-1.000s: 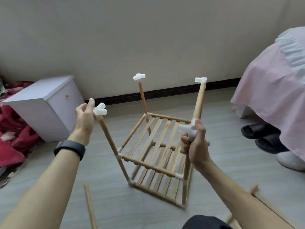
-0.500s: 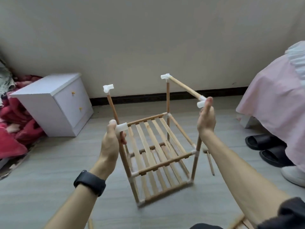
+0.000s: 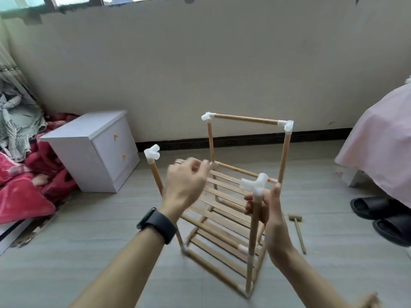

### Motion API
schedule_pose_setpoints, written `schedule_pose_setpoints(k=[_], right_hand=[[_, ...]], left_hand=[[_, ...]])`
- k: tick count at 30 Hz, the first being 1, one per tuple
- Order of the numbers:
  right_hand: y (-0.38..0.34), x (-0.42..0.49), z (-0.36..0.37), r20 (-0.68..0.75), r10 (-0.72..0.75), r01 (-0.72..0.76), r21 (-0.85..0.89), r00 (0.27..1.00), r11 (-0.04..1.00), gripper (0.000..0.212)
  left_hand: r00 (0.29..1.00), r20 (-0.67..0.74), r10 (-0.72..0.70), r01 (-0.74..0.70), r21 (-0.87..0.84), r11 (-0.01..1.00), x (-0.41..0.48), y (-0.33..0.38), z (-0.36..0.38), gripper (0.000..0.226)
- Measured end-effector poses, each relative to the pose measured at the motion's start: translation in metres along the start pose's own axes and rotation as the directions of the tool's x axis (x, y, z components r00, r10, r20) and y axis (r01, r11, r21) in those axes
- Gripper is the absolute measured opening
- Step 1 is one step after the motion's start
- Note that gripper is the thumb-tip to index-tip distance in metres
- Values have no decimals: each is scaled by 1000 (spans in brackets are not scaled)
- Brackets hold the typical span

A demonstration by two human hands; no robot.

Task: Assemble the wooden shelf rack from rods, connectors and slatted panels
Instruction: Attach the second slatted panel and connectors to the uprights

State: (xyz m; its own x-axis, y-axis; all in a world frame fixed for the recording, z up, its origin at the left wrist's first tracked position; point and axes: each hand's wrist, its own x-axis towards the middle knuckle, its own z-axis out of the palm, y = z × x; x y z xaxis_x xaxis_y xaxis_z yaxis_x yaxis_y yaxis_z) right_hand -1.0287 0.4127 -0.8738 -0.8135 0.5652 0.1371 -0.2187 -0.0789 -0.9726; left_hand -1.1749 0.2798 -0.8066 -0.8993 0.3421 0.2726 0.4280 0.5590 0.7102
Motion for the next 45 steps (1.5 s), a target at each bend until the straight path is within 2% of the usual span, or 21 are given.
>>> schedule_pose_setpoints(k=[2, 3, 4, 6, 8, 10, 14, 19, 23, 26, 30, 36, 39, 42, 43, 45], right_hand=[[-1, -6, 1, -120, -73, 68, -43, 990, 997, 93], [-3, -5, 0, -164, -106, 93, -90, 981, 992, 87], [-5, -3, -1, -192, -128, 105, -124, 973, 987, 81], [-3, 3, -9, -231, -136, 106, -135, 963, 985, 79], [-1, 12, -22, -269, -113, 95, -80, 956, 992, 73], [-1, 27, -36, -296, -87, 75, -52, 951, 996, 65], [-11, 61, -60, -328, -62, 56, -28, 943, 998, 58], [-15, 89, -62, -277, -113, 82, -119, 954, 989, 52], [-5, 95, -54, -386, -178, 93, -229, 905, 969, 57], [-1, 101, -52, -441, -235, 122, -269, 866, 955, 58], [5, 107, -53, -466, -255, 122, -296, 847, 947, 62], [-5, 101, -51, -431, -244, 101, -327, 869, 940, 65], [6, 83, -58, -404, -249, 100, -355, 880, 930, 63], [53, 46, -75, -494, -272, 30, -444, 826, 896, 69], [70, 29, -75, -486, -259, -2, -472, 835, 881, 69], [99, -2, -62, -344, -206, -18, -547, 916, 837, 65]], left_hand=[[946, -323, -34, 73, 110, 991, 20, -22, -20, 41], [918, -391, -67, 123, 122, 985, 29, -33, -28, 46], [911, -390, -136, 184, 89, 979, 38, -42, -36, 53], [916, -237, -323, 304, -115, 946, 52, -57, -43, 55], [914, -37, -404, 357, -402, 843, 56, -66, -46, 34], [927, 43, -371, 331, -556, 762, 49, -72, -47, 25], [961, 101, -257, 261, -642, 721, 18, -82, -35, 33], [953, -140, -268, 124, -627, 769, 0, -76, -12, 32], [917, -223, -330, 117, -641, 759, 4, -73, -6, 31], [924, -198, -328, 131, -642, 756, 7, -73, -5, 31], [930, -183, -319, 123, -662, 740, 5, -73, -5, 32], [941, -155, -300, 128, -661, 740, 3, -68, -6, 35], [961, -45, -274, 172, -679, 714, -2, -73, -12, 53], [962, 5, -274, 205, -676, 708, -21, -100, -18, 67], [953, -10, -302, 225, -644, 732, -32, -116, -18, 70], [915, -36, -403, 316, -558, 767, -59, -158, -15, 71]])
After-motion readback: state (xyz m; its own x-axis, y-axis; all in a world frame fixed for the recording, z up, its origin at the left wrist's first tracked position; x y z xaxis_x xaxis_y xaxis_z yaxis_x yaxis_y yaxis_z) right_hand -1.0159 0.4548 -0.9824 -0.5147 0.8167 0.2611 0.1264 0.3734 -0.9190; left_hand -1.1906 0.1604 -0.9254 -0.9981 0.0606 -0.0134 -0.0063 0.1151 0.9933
